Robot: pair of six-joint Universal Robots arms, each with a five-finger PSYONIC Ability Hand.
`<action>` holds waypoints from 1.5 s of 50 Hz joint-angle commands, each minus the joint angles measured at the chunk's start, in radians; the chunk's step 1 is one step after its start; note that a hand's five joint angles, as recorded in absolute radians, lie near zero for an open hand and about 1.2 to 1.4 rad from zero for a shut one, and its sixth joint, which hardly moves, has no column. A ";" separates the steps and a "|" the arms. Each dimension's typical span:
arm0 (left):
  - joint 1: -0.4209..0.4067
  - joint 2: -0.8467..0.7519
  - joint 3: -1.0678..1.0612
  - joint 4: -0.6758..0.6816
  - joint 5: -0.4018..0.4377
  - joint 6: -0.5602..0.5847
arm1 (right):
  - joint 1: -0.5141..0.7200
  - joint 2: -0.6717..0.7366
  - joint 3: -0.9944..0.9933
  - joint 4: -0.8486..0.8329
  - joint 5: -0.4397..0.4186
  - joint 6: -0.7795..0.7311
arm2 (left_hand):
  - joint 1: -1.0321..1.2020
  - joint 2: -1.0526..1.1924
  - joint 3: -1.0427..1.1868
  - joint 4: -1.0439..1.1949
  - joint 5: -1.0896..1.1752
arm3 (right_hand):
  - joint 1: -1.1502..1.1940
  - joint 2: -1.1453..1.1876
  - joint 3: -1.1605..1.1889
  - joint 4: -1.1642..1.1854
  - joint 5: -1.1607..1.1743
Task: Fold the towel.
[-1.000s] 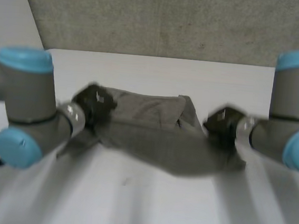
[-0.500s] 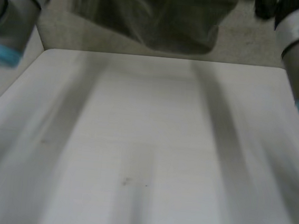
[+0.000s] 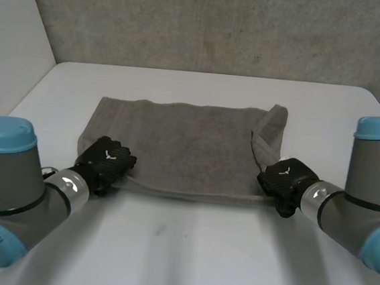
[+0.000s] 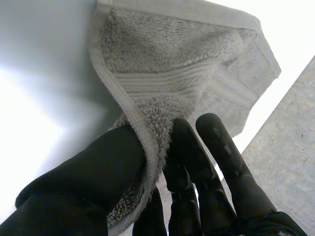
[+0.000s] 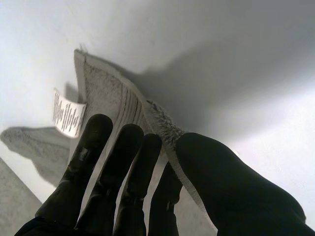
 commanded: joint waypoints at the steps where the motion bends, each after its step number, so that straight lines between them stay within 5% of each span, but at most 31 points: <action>1: 0.017 0.105 -0.063 -0.020 -0.001 -0.003 | -0.052 -0.115 0.075 0.006 -0.101 0.109 | 0.205 0.179 0.180 0.178 0.181 | 0.433 0.217 0.208 0.200 0.235; 3: 0.023 0.128 -0.076 -0.023 -0.001 -0.003 | -0.067 -0.130 0.086 0.000 -0.125 0.133 | 0.205 0.179 0.180 0.178 0.181 | 0.231 0.016 0.006 -0.001 0.033; 5: 0.031 0.154 -0.089 -0.025 0.000 -0.003 | -0.108 -0.140 0.097 -0.003 -0.157 0.148 | 0.205 0.179 0.180 0.178 0.181 | -0.298 -0.513 -0.523 -0.530 -0.496; 7: 0.034 0.155 -0.091 -0.025 0.000 -0.003 | -0.127 -0.140 0.100 -0.005 -0.167 0.148 | 0.205 0.179 0.180 0.178 0.181 | -0.370 -0.586 -0.595 -0.603 -0.568; 21: 0.064 0.157 -0.071 -0.020 0.002 -0.005 | -0.208 -0.098 0.147 -0.081 -0.238 -0.030 | 0.205 0.179 0.180 0.178 0.181 | -0.359 -0.575 -0.584 -0.592 -0.557; 39: 0.069 0.155 -0.071 -0.019 0.003 -0.005 | -0.234 0.026 0.181 -0.270 -0.353 -0.050 | 0.205 0.179 0.180 0.178 0.181 | -0.233 -0.449 -0.458 -0.465 -0.431; 75: 0.071 0.146 -0.074 -0.020 0.003 -0.005 | -0.199 0.175 -0.011 -0.318 -0.298 -0.031 | 0.205 0.179 0.180 0.178 0.181 | 0.433 0.217 0.208 0.200 0.235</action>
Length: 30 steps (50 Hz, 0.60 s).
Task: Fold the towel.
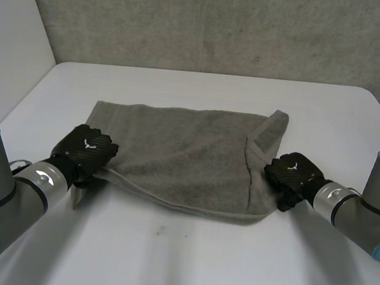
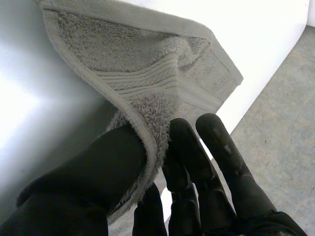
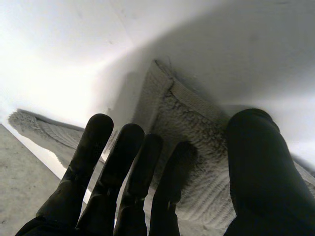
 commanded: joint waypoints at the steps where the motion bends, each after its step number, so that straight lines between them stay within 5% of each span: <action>1: 0.001 0.000 -0.002 -0.001 0.000 0.000 | 0.001 -0.014 -0.029 0.010 0.028 0.008 | 0.201 0.179 0.180 0.178 0.181 | 0.400 0.218 0.217 0.209 0.598; 13: -0.002 0.000 -0.005 -0.001 -0.002 0.000 | 0.000 -0.035 -0.028 0.011 0.028 0.008 | 0.201 0.179 0.180 0.178 0.181 | 0.400 0.218 0.217 0.209 0.598; 22: -0.002 0.000 -0.009 -0.001 -0.002 -0.002 | 0.004 -0.028 -0.024 0.011 0.028 0.012 | 0.201 0.179 0.180 0.178 0.181 | -0.159 -0.341 -0.343 -0.350 0.039; 30: -0.002 -0.001 -0.009 -0.001 0.000 -0.002 | 0.007 -0.025 -0.026 0.008 0.028 0.012 | 0.201 0.179 0.180 0.178 0.181 | -0.125 -0.306 -0.308 -0.315 0.073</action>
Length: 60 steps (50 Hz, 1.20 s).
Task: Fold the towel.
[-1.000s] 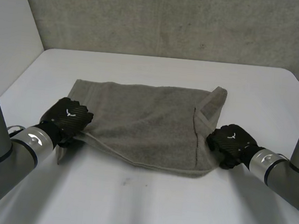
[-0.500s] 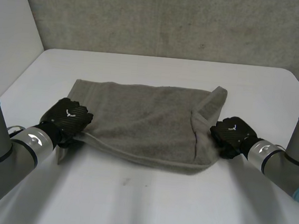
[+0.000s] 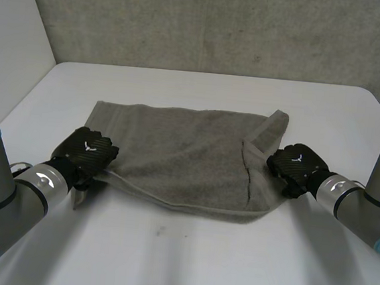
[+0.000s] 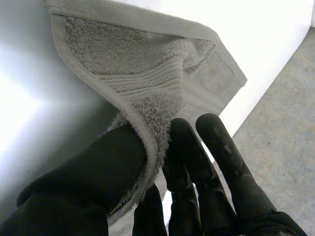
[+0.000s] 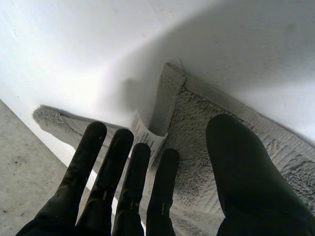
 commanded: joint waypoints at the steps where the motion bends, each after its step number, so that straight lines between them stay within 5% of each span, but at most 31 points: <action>1: 0.000 -0.001 0.001 0.000 0.002 0.000 | 0.002 0.003 -0.002 -0.003 0.000 0.000 | 0.201 0.179 0.180 0.178 0.181 | 0.205 0.108 0.115 0.116 0.106; 25: 0.002 -0.001 -0.006 -0.002 0.000 0.000 | 0.009 -0.012 -0.012 0.077 0.051 -0.006 | 0.201 0.179 0.180 0.178 0.181 | 0.067 -0.030 -0.023 -0.022 -0.032; 60: 0.000 -0.001 -0.006 -0.002 0.002 0.000 | 0.018 0.058 -0.078 0.071 0.067 -0.003 | 0.201 0.179 0.180 0.178 0.181 | 0.226 0.128 0.135 0.137 0.127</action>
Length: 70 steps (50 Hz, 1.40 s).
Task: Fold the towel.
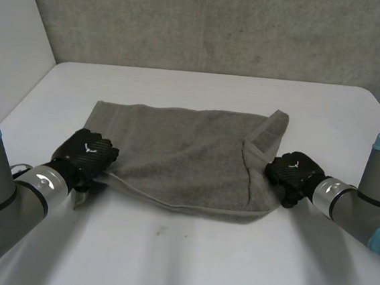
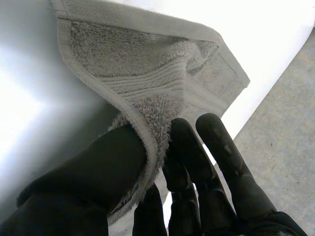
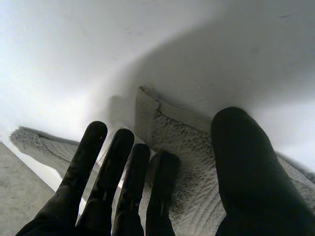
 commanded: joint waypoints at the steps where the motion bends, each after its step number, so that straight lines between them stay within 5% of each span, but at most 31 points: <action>1: 0.000 0.000 0.000 0.000 0.000 0.000 | 0.000 0.004 -0.020 -0.016 0.013 0.002 | 0.201 0.178 0.180 0.178 0.181 | 0.232 0.125 0.122 0.123 0.166; 20: 0.000 0.000 0.000 0.000 0.000 0.000 | 0.049 0.060 -0.106 -0.016 0.033 0.003 | 0.201 0.178 0.180 0.178 0.181 | 0.261 0.154 0.151 0.153 0.195; 34: 0.002 0.000 0.000 0.000 0.000 0.000 | 0.062 0.069 -0.139 -0.016 0.049 0.066 | 0.201 0.178 0.180 0.178 0.181 | 0.730 0.623 0.620 0.622 0.664; 47: 0.002 0.000 -0.002 -0.002 -0.001 0.000 | 0.054 0.024 -0.149 0.019 0.047 0.121 | 0.201 0.178 0.180 0.178 0.181 | 0.736 0.629 0.626 0.627 0.670; 58: -0.009 0.014 -0.002 -0.003 -0.003 0.000 | -0.006 -0.227 -0.170 0.364 0.055 0.115 | 0.201 0.178 0.180 0.178 0.181 | 0.736 0.629 0.626 0.627 0.670; 64: -0.014 0.018 -0.008 -0.003 -0.003 -0.003 | -0.064 -0.344 -0.108 0.586 0.090 -0.068 | 0.166 0.144 0.145 0.144 0.146 | 0.736 0.629 0.626 0.627 0.670; 70: -0.009 0.005 -0.014 -0.003 -0.001 -0.003 | -0.102 -0.416 0.035 0.626 0.211 -0.213 | -0.374 -0.397 -0.395 -0.397 -0.394 | 0.736 0.629 0.626 0.627 0.670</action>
